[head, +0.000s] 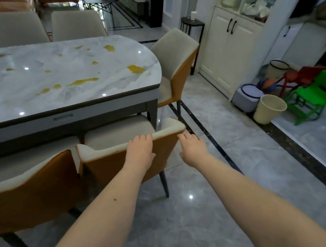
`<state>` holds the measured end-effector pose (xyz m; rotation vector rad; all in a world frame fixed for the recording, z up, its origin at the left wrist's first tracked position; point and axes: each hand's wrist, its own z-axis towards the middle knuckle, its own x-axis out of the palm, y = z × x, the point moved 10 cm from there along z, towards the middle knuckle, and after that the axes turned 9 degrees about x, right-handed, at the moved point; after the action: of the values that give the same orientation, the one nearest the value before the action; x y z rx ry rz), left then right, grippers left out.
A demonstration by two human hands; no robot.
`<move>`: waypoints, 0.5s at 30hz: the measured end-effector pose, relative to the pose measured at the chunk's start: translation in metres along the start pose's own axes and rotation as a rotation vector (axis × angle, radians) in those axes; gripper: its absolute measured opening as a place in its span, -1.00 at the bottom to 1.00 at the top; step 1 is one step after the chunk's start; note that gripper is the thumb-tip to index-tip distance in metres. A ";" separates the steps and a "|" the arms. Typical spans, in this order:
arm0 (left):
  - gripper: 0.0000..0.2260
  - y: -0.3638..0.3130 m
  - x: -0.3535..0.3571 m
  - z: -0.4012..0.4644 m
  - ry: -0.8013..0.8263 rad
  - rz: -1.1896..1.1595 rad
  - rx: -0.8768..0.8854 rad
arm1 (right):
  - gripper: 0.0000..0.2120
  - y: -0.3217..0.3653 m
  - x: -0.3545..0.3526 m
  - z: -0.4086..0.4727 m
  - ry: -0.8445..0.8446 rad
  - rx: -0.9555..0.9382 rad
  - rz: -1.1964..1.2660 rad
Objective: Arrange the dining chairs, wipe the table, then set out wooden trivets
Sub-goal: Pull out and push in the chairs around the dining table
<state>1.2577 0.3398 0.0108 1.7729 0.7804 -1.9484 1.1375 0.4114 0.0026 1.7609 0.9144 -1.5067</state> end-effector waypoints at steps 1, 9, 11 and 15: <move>-0.51 -0.010 -0.001 0.009 0.003 -0.012 0.024 | -0.52 -0.012 -0.002 0.003 0.004 0.013 -0.005; -0.52 -0.126 0.005 0.111 0.039 0.004 0.138 | -0.48 -0.139 -0.017 0.056 0.009 0.097 -0.010; -0.50 -0.161 0.009 0.145 0.045 0.011 0.152 | -0.49 -0.179 -0.025 0.074 0.012 0.113 -0.002; -0.54 -0.220 0.019 0.204 0.081 0.016 0.192 | -0.51 -0.255 -0.037 0.112 0.055 0.173 -0.001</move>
<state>0.9606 0.3805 0.0313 1.9733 0.6200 -2.0094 0.8603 0.4570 0.0163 1.9333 0.8334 -1.5854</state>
